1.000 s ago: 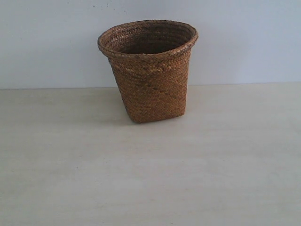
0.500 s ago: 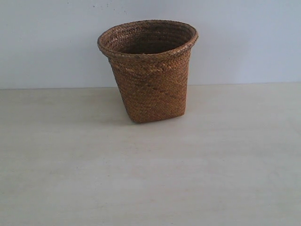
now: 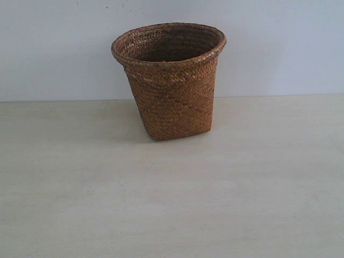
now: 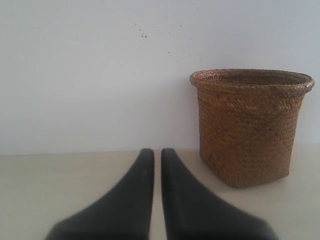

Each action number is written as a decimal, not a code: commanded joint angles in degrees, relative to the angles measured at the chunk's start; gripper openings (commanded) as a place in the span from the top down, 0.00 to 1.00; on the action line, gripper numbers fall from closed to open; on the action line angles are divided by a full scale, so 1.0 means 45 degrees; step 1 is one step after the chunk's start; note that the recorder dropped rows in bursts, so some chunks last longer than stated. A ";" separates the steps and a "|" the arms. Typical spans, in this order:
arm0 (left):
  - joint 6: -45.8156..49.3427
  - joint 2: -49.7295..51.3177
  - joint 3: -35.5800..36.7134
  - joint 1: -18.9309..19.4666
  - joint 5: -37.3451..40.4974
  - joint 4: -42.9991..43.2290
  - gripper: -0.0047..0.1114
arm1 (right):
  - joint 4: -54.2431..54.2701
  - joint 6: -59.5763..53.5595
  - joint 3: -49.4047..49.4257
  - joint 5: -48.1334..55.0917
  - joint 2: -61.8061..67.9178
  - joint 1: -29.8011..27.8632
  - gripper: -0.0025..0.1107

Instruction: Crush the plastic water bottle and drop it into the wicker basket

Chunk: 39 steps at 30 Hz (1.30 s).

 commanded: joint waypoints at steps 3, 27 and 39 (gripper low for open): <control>-0.0524 -0.0042 0.0041 0.0027 0.0365 0.0679 0.92 | 0.0004 0.0031 0.0056 -0.0189 -0.0062 0.0020 0.98; -0.1488 -0.0042 0.0041 0.0027 0.3516 0.1739 0.92 | 0.0004 0.0031 0.0056 -0.0189 -0.0062 0.0020 0.98; -0.1488 -0.0042 0.0041 0.0027 0.3489 0.1739 0.92 | 0.0004 0.0031 0.0056 -0.0189 -0.0062 0.0020 0.98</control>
